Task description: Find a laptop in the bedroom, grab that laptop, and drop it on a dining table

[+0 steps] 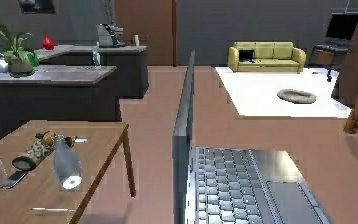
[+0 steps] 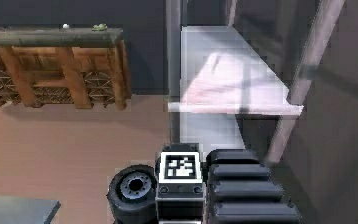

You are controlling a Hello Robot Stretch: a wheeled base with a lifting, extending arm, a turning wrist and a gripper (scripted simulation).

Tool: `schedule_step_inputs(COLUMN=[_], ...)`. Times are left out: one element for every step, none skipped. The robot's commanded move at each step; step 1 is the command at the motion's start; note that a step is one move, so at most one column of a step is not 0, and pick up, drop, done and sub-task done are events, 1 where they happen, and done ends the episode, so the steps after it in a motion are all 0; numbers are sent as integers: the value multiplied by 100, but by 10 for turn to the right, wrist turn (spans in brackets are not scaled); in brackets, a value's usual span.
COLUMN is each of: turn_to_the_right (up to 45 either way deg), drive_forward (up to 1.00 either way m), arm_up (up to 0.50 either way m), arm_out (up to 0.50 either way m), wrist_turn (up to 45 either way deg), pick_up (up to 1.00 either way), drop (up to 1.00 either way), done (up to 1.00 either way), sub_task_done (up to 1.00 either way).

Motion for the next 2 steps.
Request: schedule_step_inputs(turn_to_the_right=[0,450], drive_forward=[70,0], arm_up=[0,0], arm_out=[0,0], wrist_turn=[0,0], pick_up=[0,0], drop=[0,0], done=[0,0], sub_task_done=[0,0])
